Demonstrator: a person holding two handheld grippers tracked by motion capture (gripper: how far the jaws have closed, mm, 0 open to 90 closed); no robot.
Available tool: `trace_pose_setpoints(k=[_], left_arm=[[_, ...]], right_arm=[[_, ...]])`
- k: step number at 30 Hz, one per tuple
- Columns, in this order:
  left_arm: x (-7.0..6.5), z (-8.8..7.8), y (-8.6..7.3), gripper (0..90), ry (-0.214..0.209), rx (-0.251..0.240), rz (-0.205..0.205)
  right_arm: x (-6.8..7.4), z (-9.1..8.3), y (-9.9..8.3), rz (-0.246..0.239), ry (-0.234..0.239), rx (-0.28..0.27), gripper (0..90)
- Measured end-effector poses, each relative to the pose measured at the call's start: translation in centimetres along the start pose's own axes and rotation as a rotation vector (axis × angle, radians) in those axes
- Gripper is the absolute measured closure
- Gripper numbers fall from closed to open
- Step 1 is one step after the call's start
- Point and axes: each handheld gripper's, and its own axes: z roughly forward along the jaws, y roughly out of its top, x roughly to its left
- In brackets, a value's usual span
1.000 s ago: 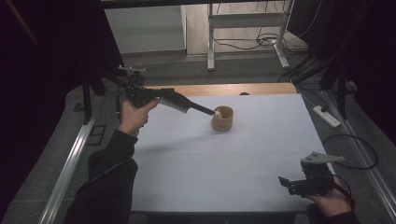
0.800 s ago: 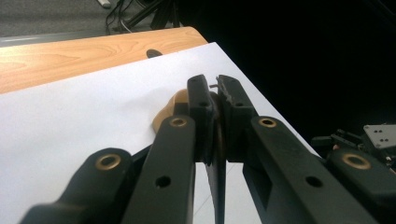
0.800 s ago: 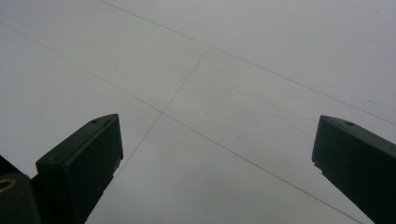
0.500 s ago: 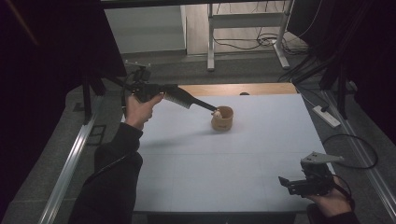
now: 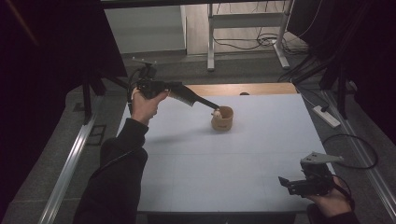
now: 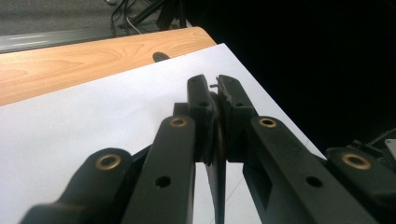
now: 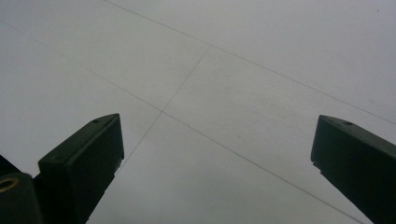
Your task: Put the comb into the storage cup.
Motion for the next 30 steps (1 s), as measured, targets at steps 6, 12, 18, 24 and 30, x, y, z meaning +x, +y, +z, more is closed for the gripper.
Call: trace_pose_setpoints(k=[6, 12, 18, 24, 30], left_arm=[[0.2, 0.7, 0.2, 83.7, 0.009, 0.007, 0.001], [0.2, 1.4, 0.2, 83.7, 0.015, 0.014, -0.001], [0.2, 2.3, 0.3, 83.7, 0.014, 0.022, -0.002], [0.1, 3.0, 0.3, 83.7, 0.017, 0.032, 0.006], [0.0, 3.7, 0.3, 83.7, 0.018, 0.037, 0.010]], right_arm=[[0.0, 0.0, 0.0, 0.000, -0.001, 0.001, 3.2], [0.0, 0.0, 0.0, -0.001, -0.001, 0.001, 3.3], [0.0, 0.0, 0.0, -0.003, 0.000, 0.001, 3.5], [0.0, 0.0, 0.0, -0.002, 0.001, 0.001, 3.7], [0.0, 0.0, 0.0, -0.004, 0.001, 0.002, 3.7]])
